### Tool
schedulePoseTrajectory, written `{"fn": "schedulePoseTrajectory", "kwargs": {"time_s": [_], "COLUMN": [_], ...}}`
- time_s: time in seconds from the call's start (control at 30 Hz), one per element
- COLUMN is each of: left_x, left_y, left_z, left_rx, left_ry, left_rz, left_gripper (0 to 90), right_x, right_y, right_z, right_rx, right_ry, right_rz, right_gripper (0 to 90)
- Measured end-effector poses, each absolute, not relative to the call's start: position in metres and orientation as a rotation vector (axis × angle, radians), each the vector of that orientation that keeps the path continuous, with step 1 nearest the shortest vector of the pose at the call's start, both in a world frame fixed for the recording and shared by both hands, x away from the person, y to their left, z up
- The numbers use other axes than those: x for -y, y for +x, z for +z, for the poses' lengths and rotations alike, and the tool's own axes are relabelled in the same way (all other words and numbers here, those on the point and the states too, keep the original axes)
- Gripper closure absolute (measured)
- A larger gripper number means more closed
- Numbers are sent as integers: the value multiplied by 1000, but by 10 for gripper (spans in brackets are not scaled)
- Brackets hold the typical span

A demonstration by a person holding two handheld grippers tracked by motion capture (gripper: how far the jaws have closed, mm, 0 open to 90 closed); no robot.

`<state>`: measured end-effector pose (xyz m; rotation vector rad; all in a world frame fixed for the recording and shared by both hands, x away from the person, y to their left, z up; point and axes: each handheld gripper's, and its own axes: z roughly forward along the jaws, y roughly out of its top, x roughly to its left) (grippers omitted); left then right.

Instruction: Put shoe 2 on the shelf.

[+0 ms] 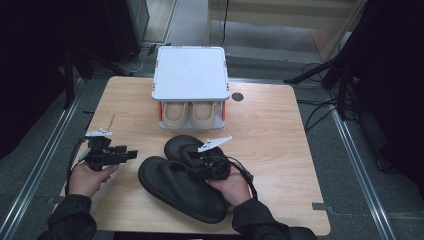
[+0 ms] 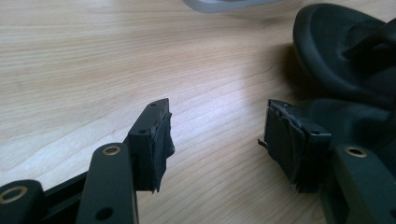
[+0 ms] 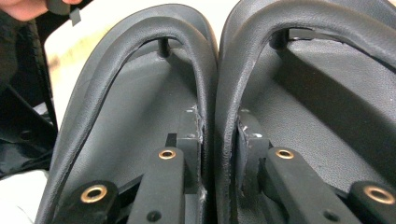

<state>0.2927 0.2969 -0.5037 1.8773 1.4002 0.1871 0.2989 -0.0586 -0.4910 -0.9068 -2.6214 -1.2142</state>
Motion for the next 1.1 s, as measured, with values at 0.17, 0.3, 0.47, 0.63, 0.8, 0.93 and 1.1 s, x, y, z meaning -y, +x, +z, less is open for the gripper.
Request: {"fn": "schedulePoseTrajectory", "kwargs": {"time_s": [0.17, 0.3, 0.47, 0.63, 0.8, 0.93, 1.1], "left_x": [-302, -304, -305, -305, -305, -305, -306], "left_y": [288, 285, 282, 282, 282, 282, 281], "left_z": [-505, -505, -506, -506, -506, -507, -507], "left_rx": [-1420, -1425, -1434, -1435, -1430, -1431, -1436], "left_ry": [1867, 1865, 1847, 1853, 1856, 1856, 1850], "left_rz": [187, 198, 203, 203, 205, 204, 204], "left_gripper": [416, 416, 417, 416, 416, 416, 416], "right_x": [55, 53, 49, 48, 47, 46, 44], "right_y": [307, 316, 327, 340, 347, 349, 351], "right_z": [-480, -471, -469, -461, -447, -435, -419], "right_rx": [2624, 2641, 2688, 2628, 2603, 2607, 2616], "right_ry": [-851, -791, -699, -679, -642, -633, -608], "right_rz": [-1211, -1202, -1150, -1146, -1143, -1143, -1135], "right_gripper": [760, 760, 760, 760, 759, 759, 759]}}
